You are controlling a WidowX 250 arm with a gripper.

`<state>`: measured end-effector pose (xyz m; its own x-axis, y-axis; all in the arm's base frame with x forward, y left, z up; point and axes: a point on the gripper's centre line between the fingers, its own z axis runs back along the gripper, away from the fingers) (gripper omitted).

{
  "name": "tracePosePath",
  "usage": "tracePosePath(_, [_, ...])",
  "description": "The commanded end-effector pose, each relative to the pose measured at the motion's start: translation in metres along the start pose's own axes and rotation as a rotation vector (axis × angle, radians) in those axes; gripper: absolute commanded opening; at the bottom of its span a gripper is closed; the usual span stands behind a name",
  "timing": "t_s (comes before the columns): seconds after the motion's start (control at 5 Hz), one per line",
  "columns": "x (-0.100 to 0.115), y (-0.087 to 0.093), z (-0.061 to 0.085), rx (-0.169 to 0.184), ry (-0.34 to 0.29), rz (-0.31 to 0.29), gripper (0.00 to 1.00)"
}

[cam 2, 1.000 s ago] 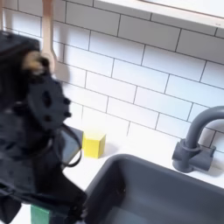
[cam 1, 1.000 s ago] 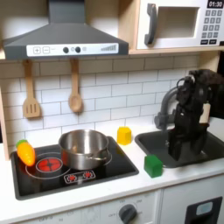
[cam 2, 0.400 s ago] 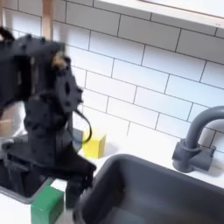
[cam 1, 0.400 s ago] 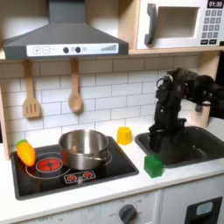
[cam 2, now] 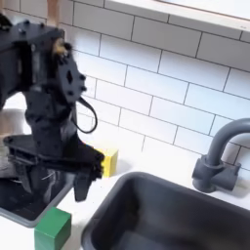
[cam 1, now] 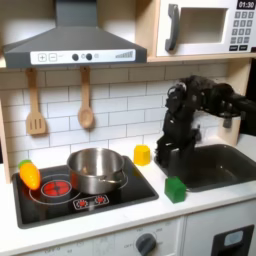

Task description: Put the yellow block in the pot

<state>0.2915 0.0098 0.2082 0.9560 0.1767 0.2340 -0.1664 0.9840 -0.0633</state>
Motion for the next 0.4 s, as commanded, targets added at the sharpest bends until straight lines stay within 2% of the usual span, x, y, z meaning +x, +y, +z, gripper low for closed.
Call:
tracePosePath(0.0, [0.034, -0.006, -0.021, -0.007, 0.002, 0.004, 1.00])
tracePosePath(0.2, [0.049, -0.013, -0.035, 0.003, 0.016, 0.002, 1.00])
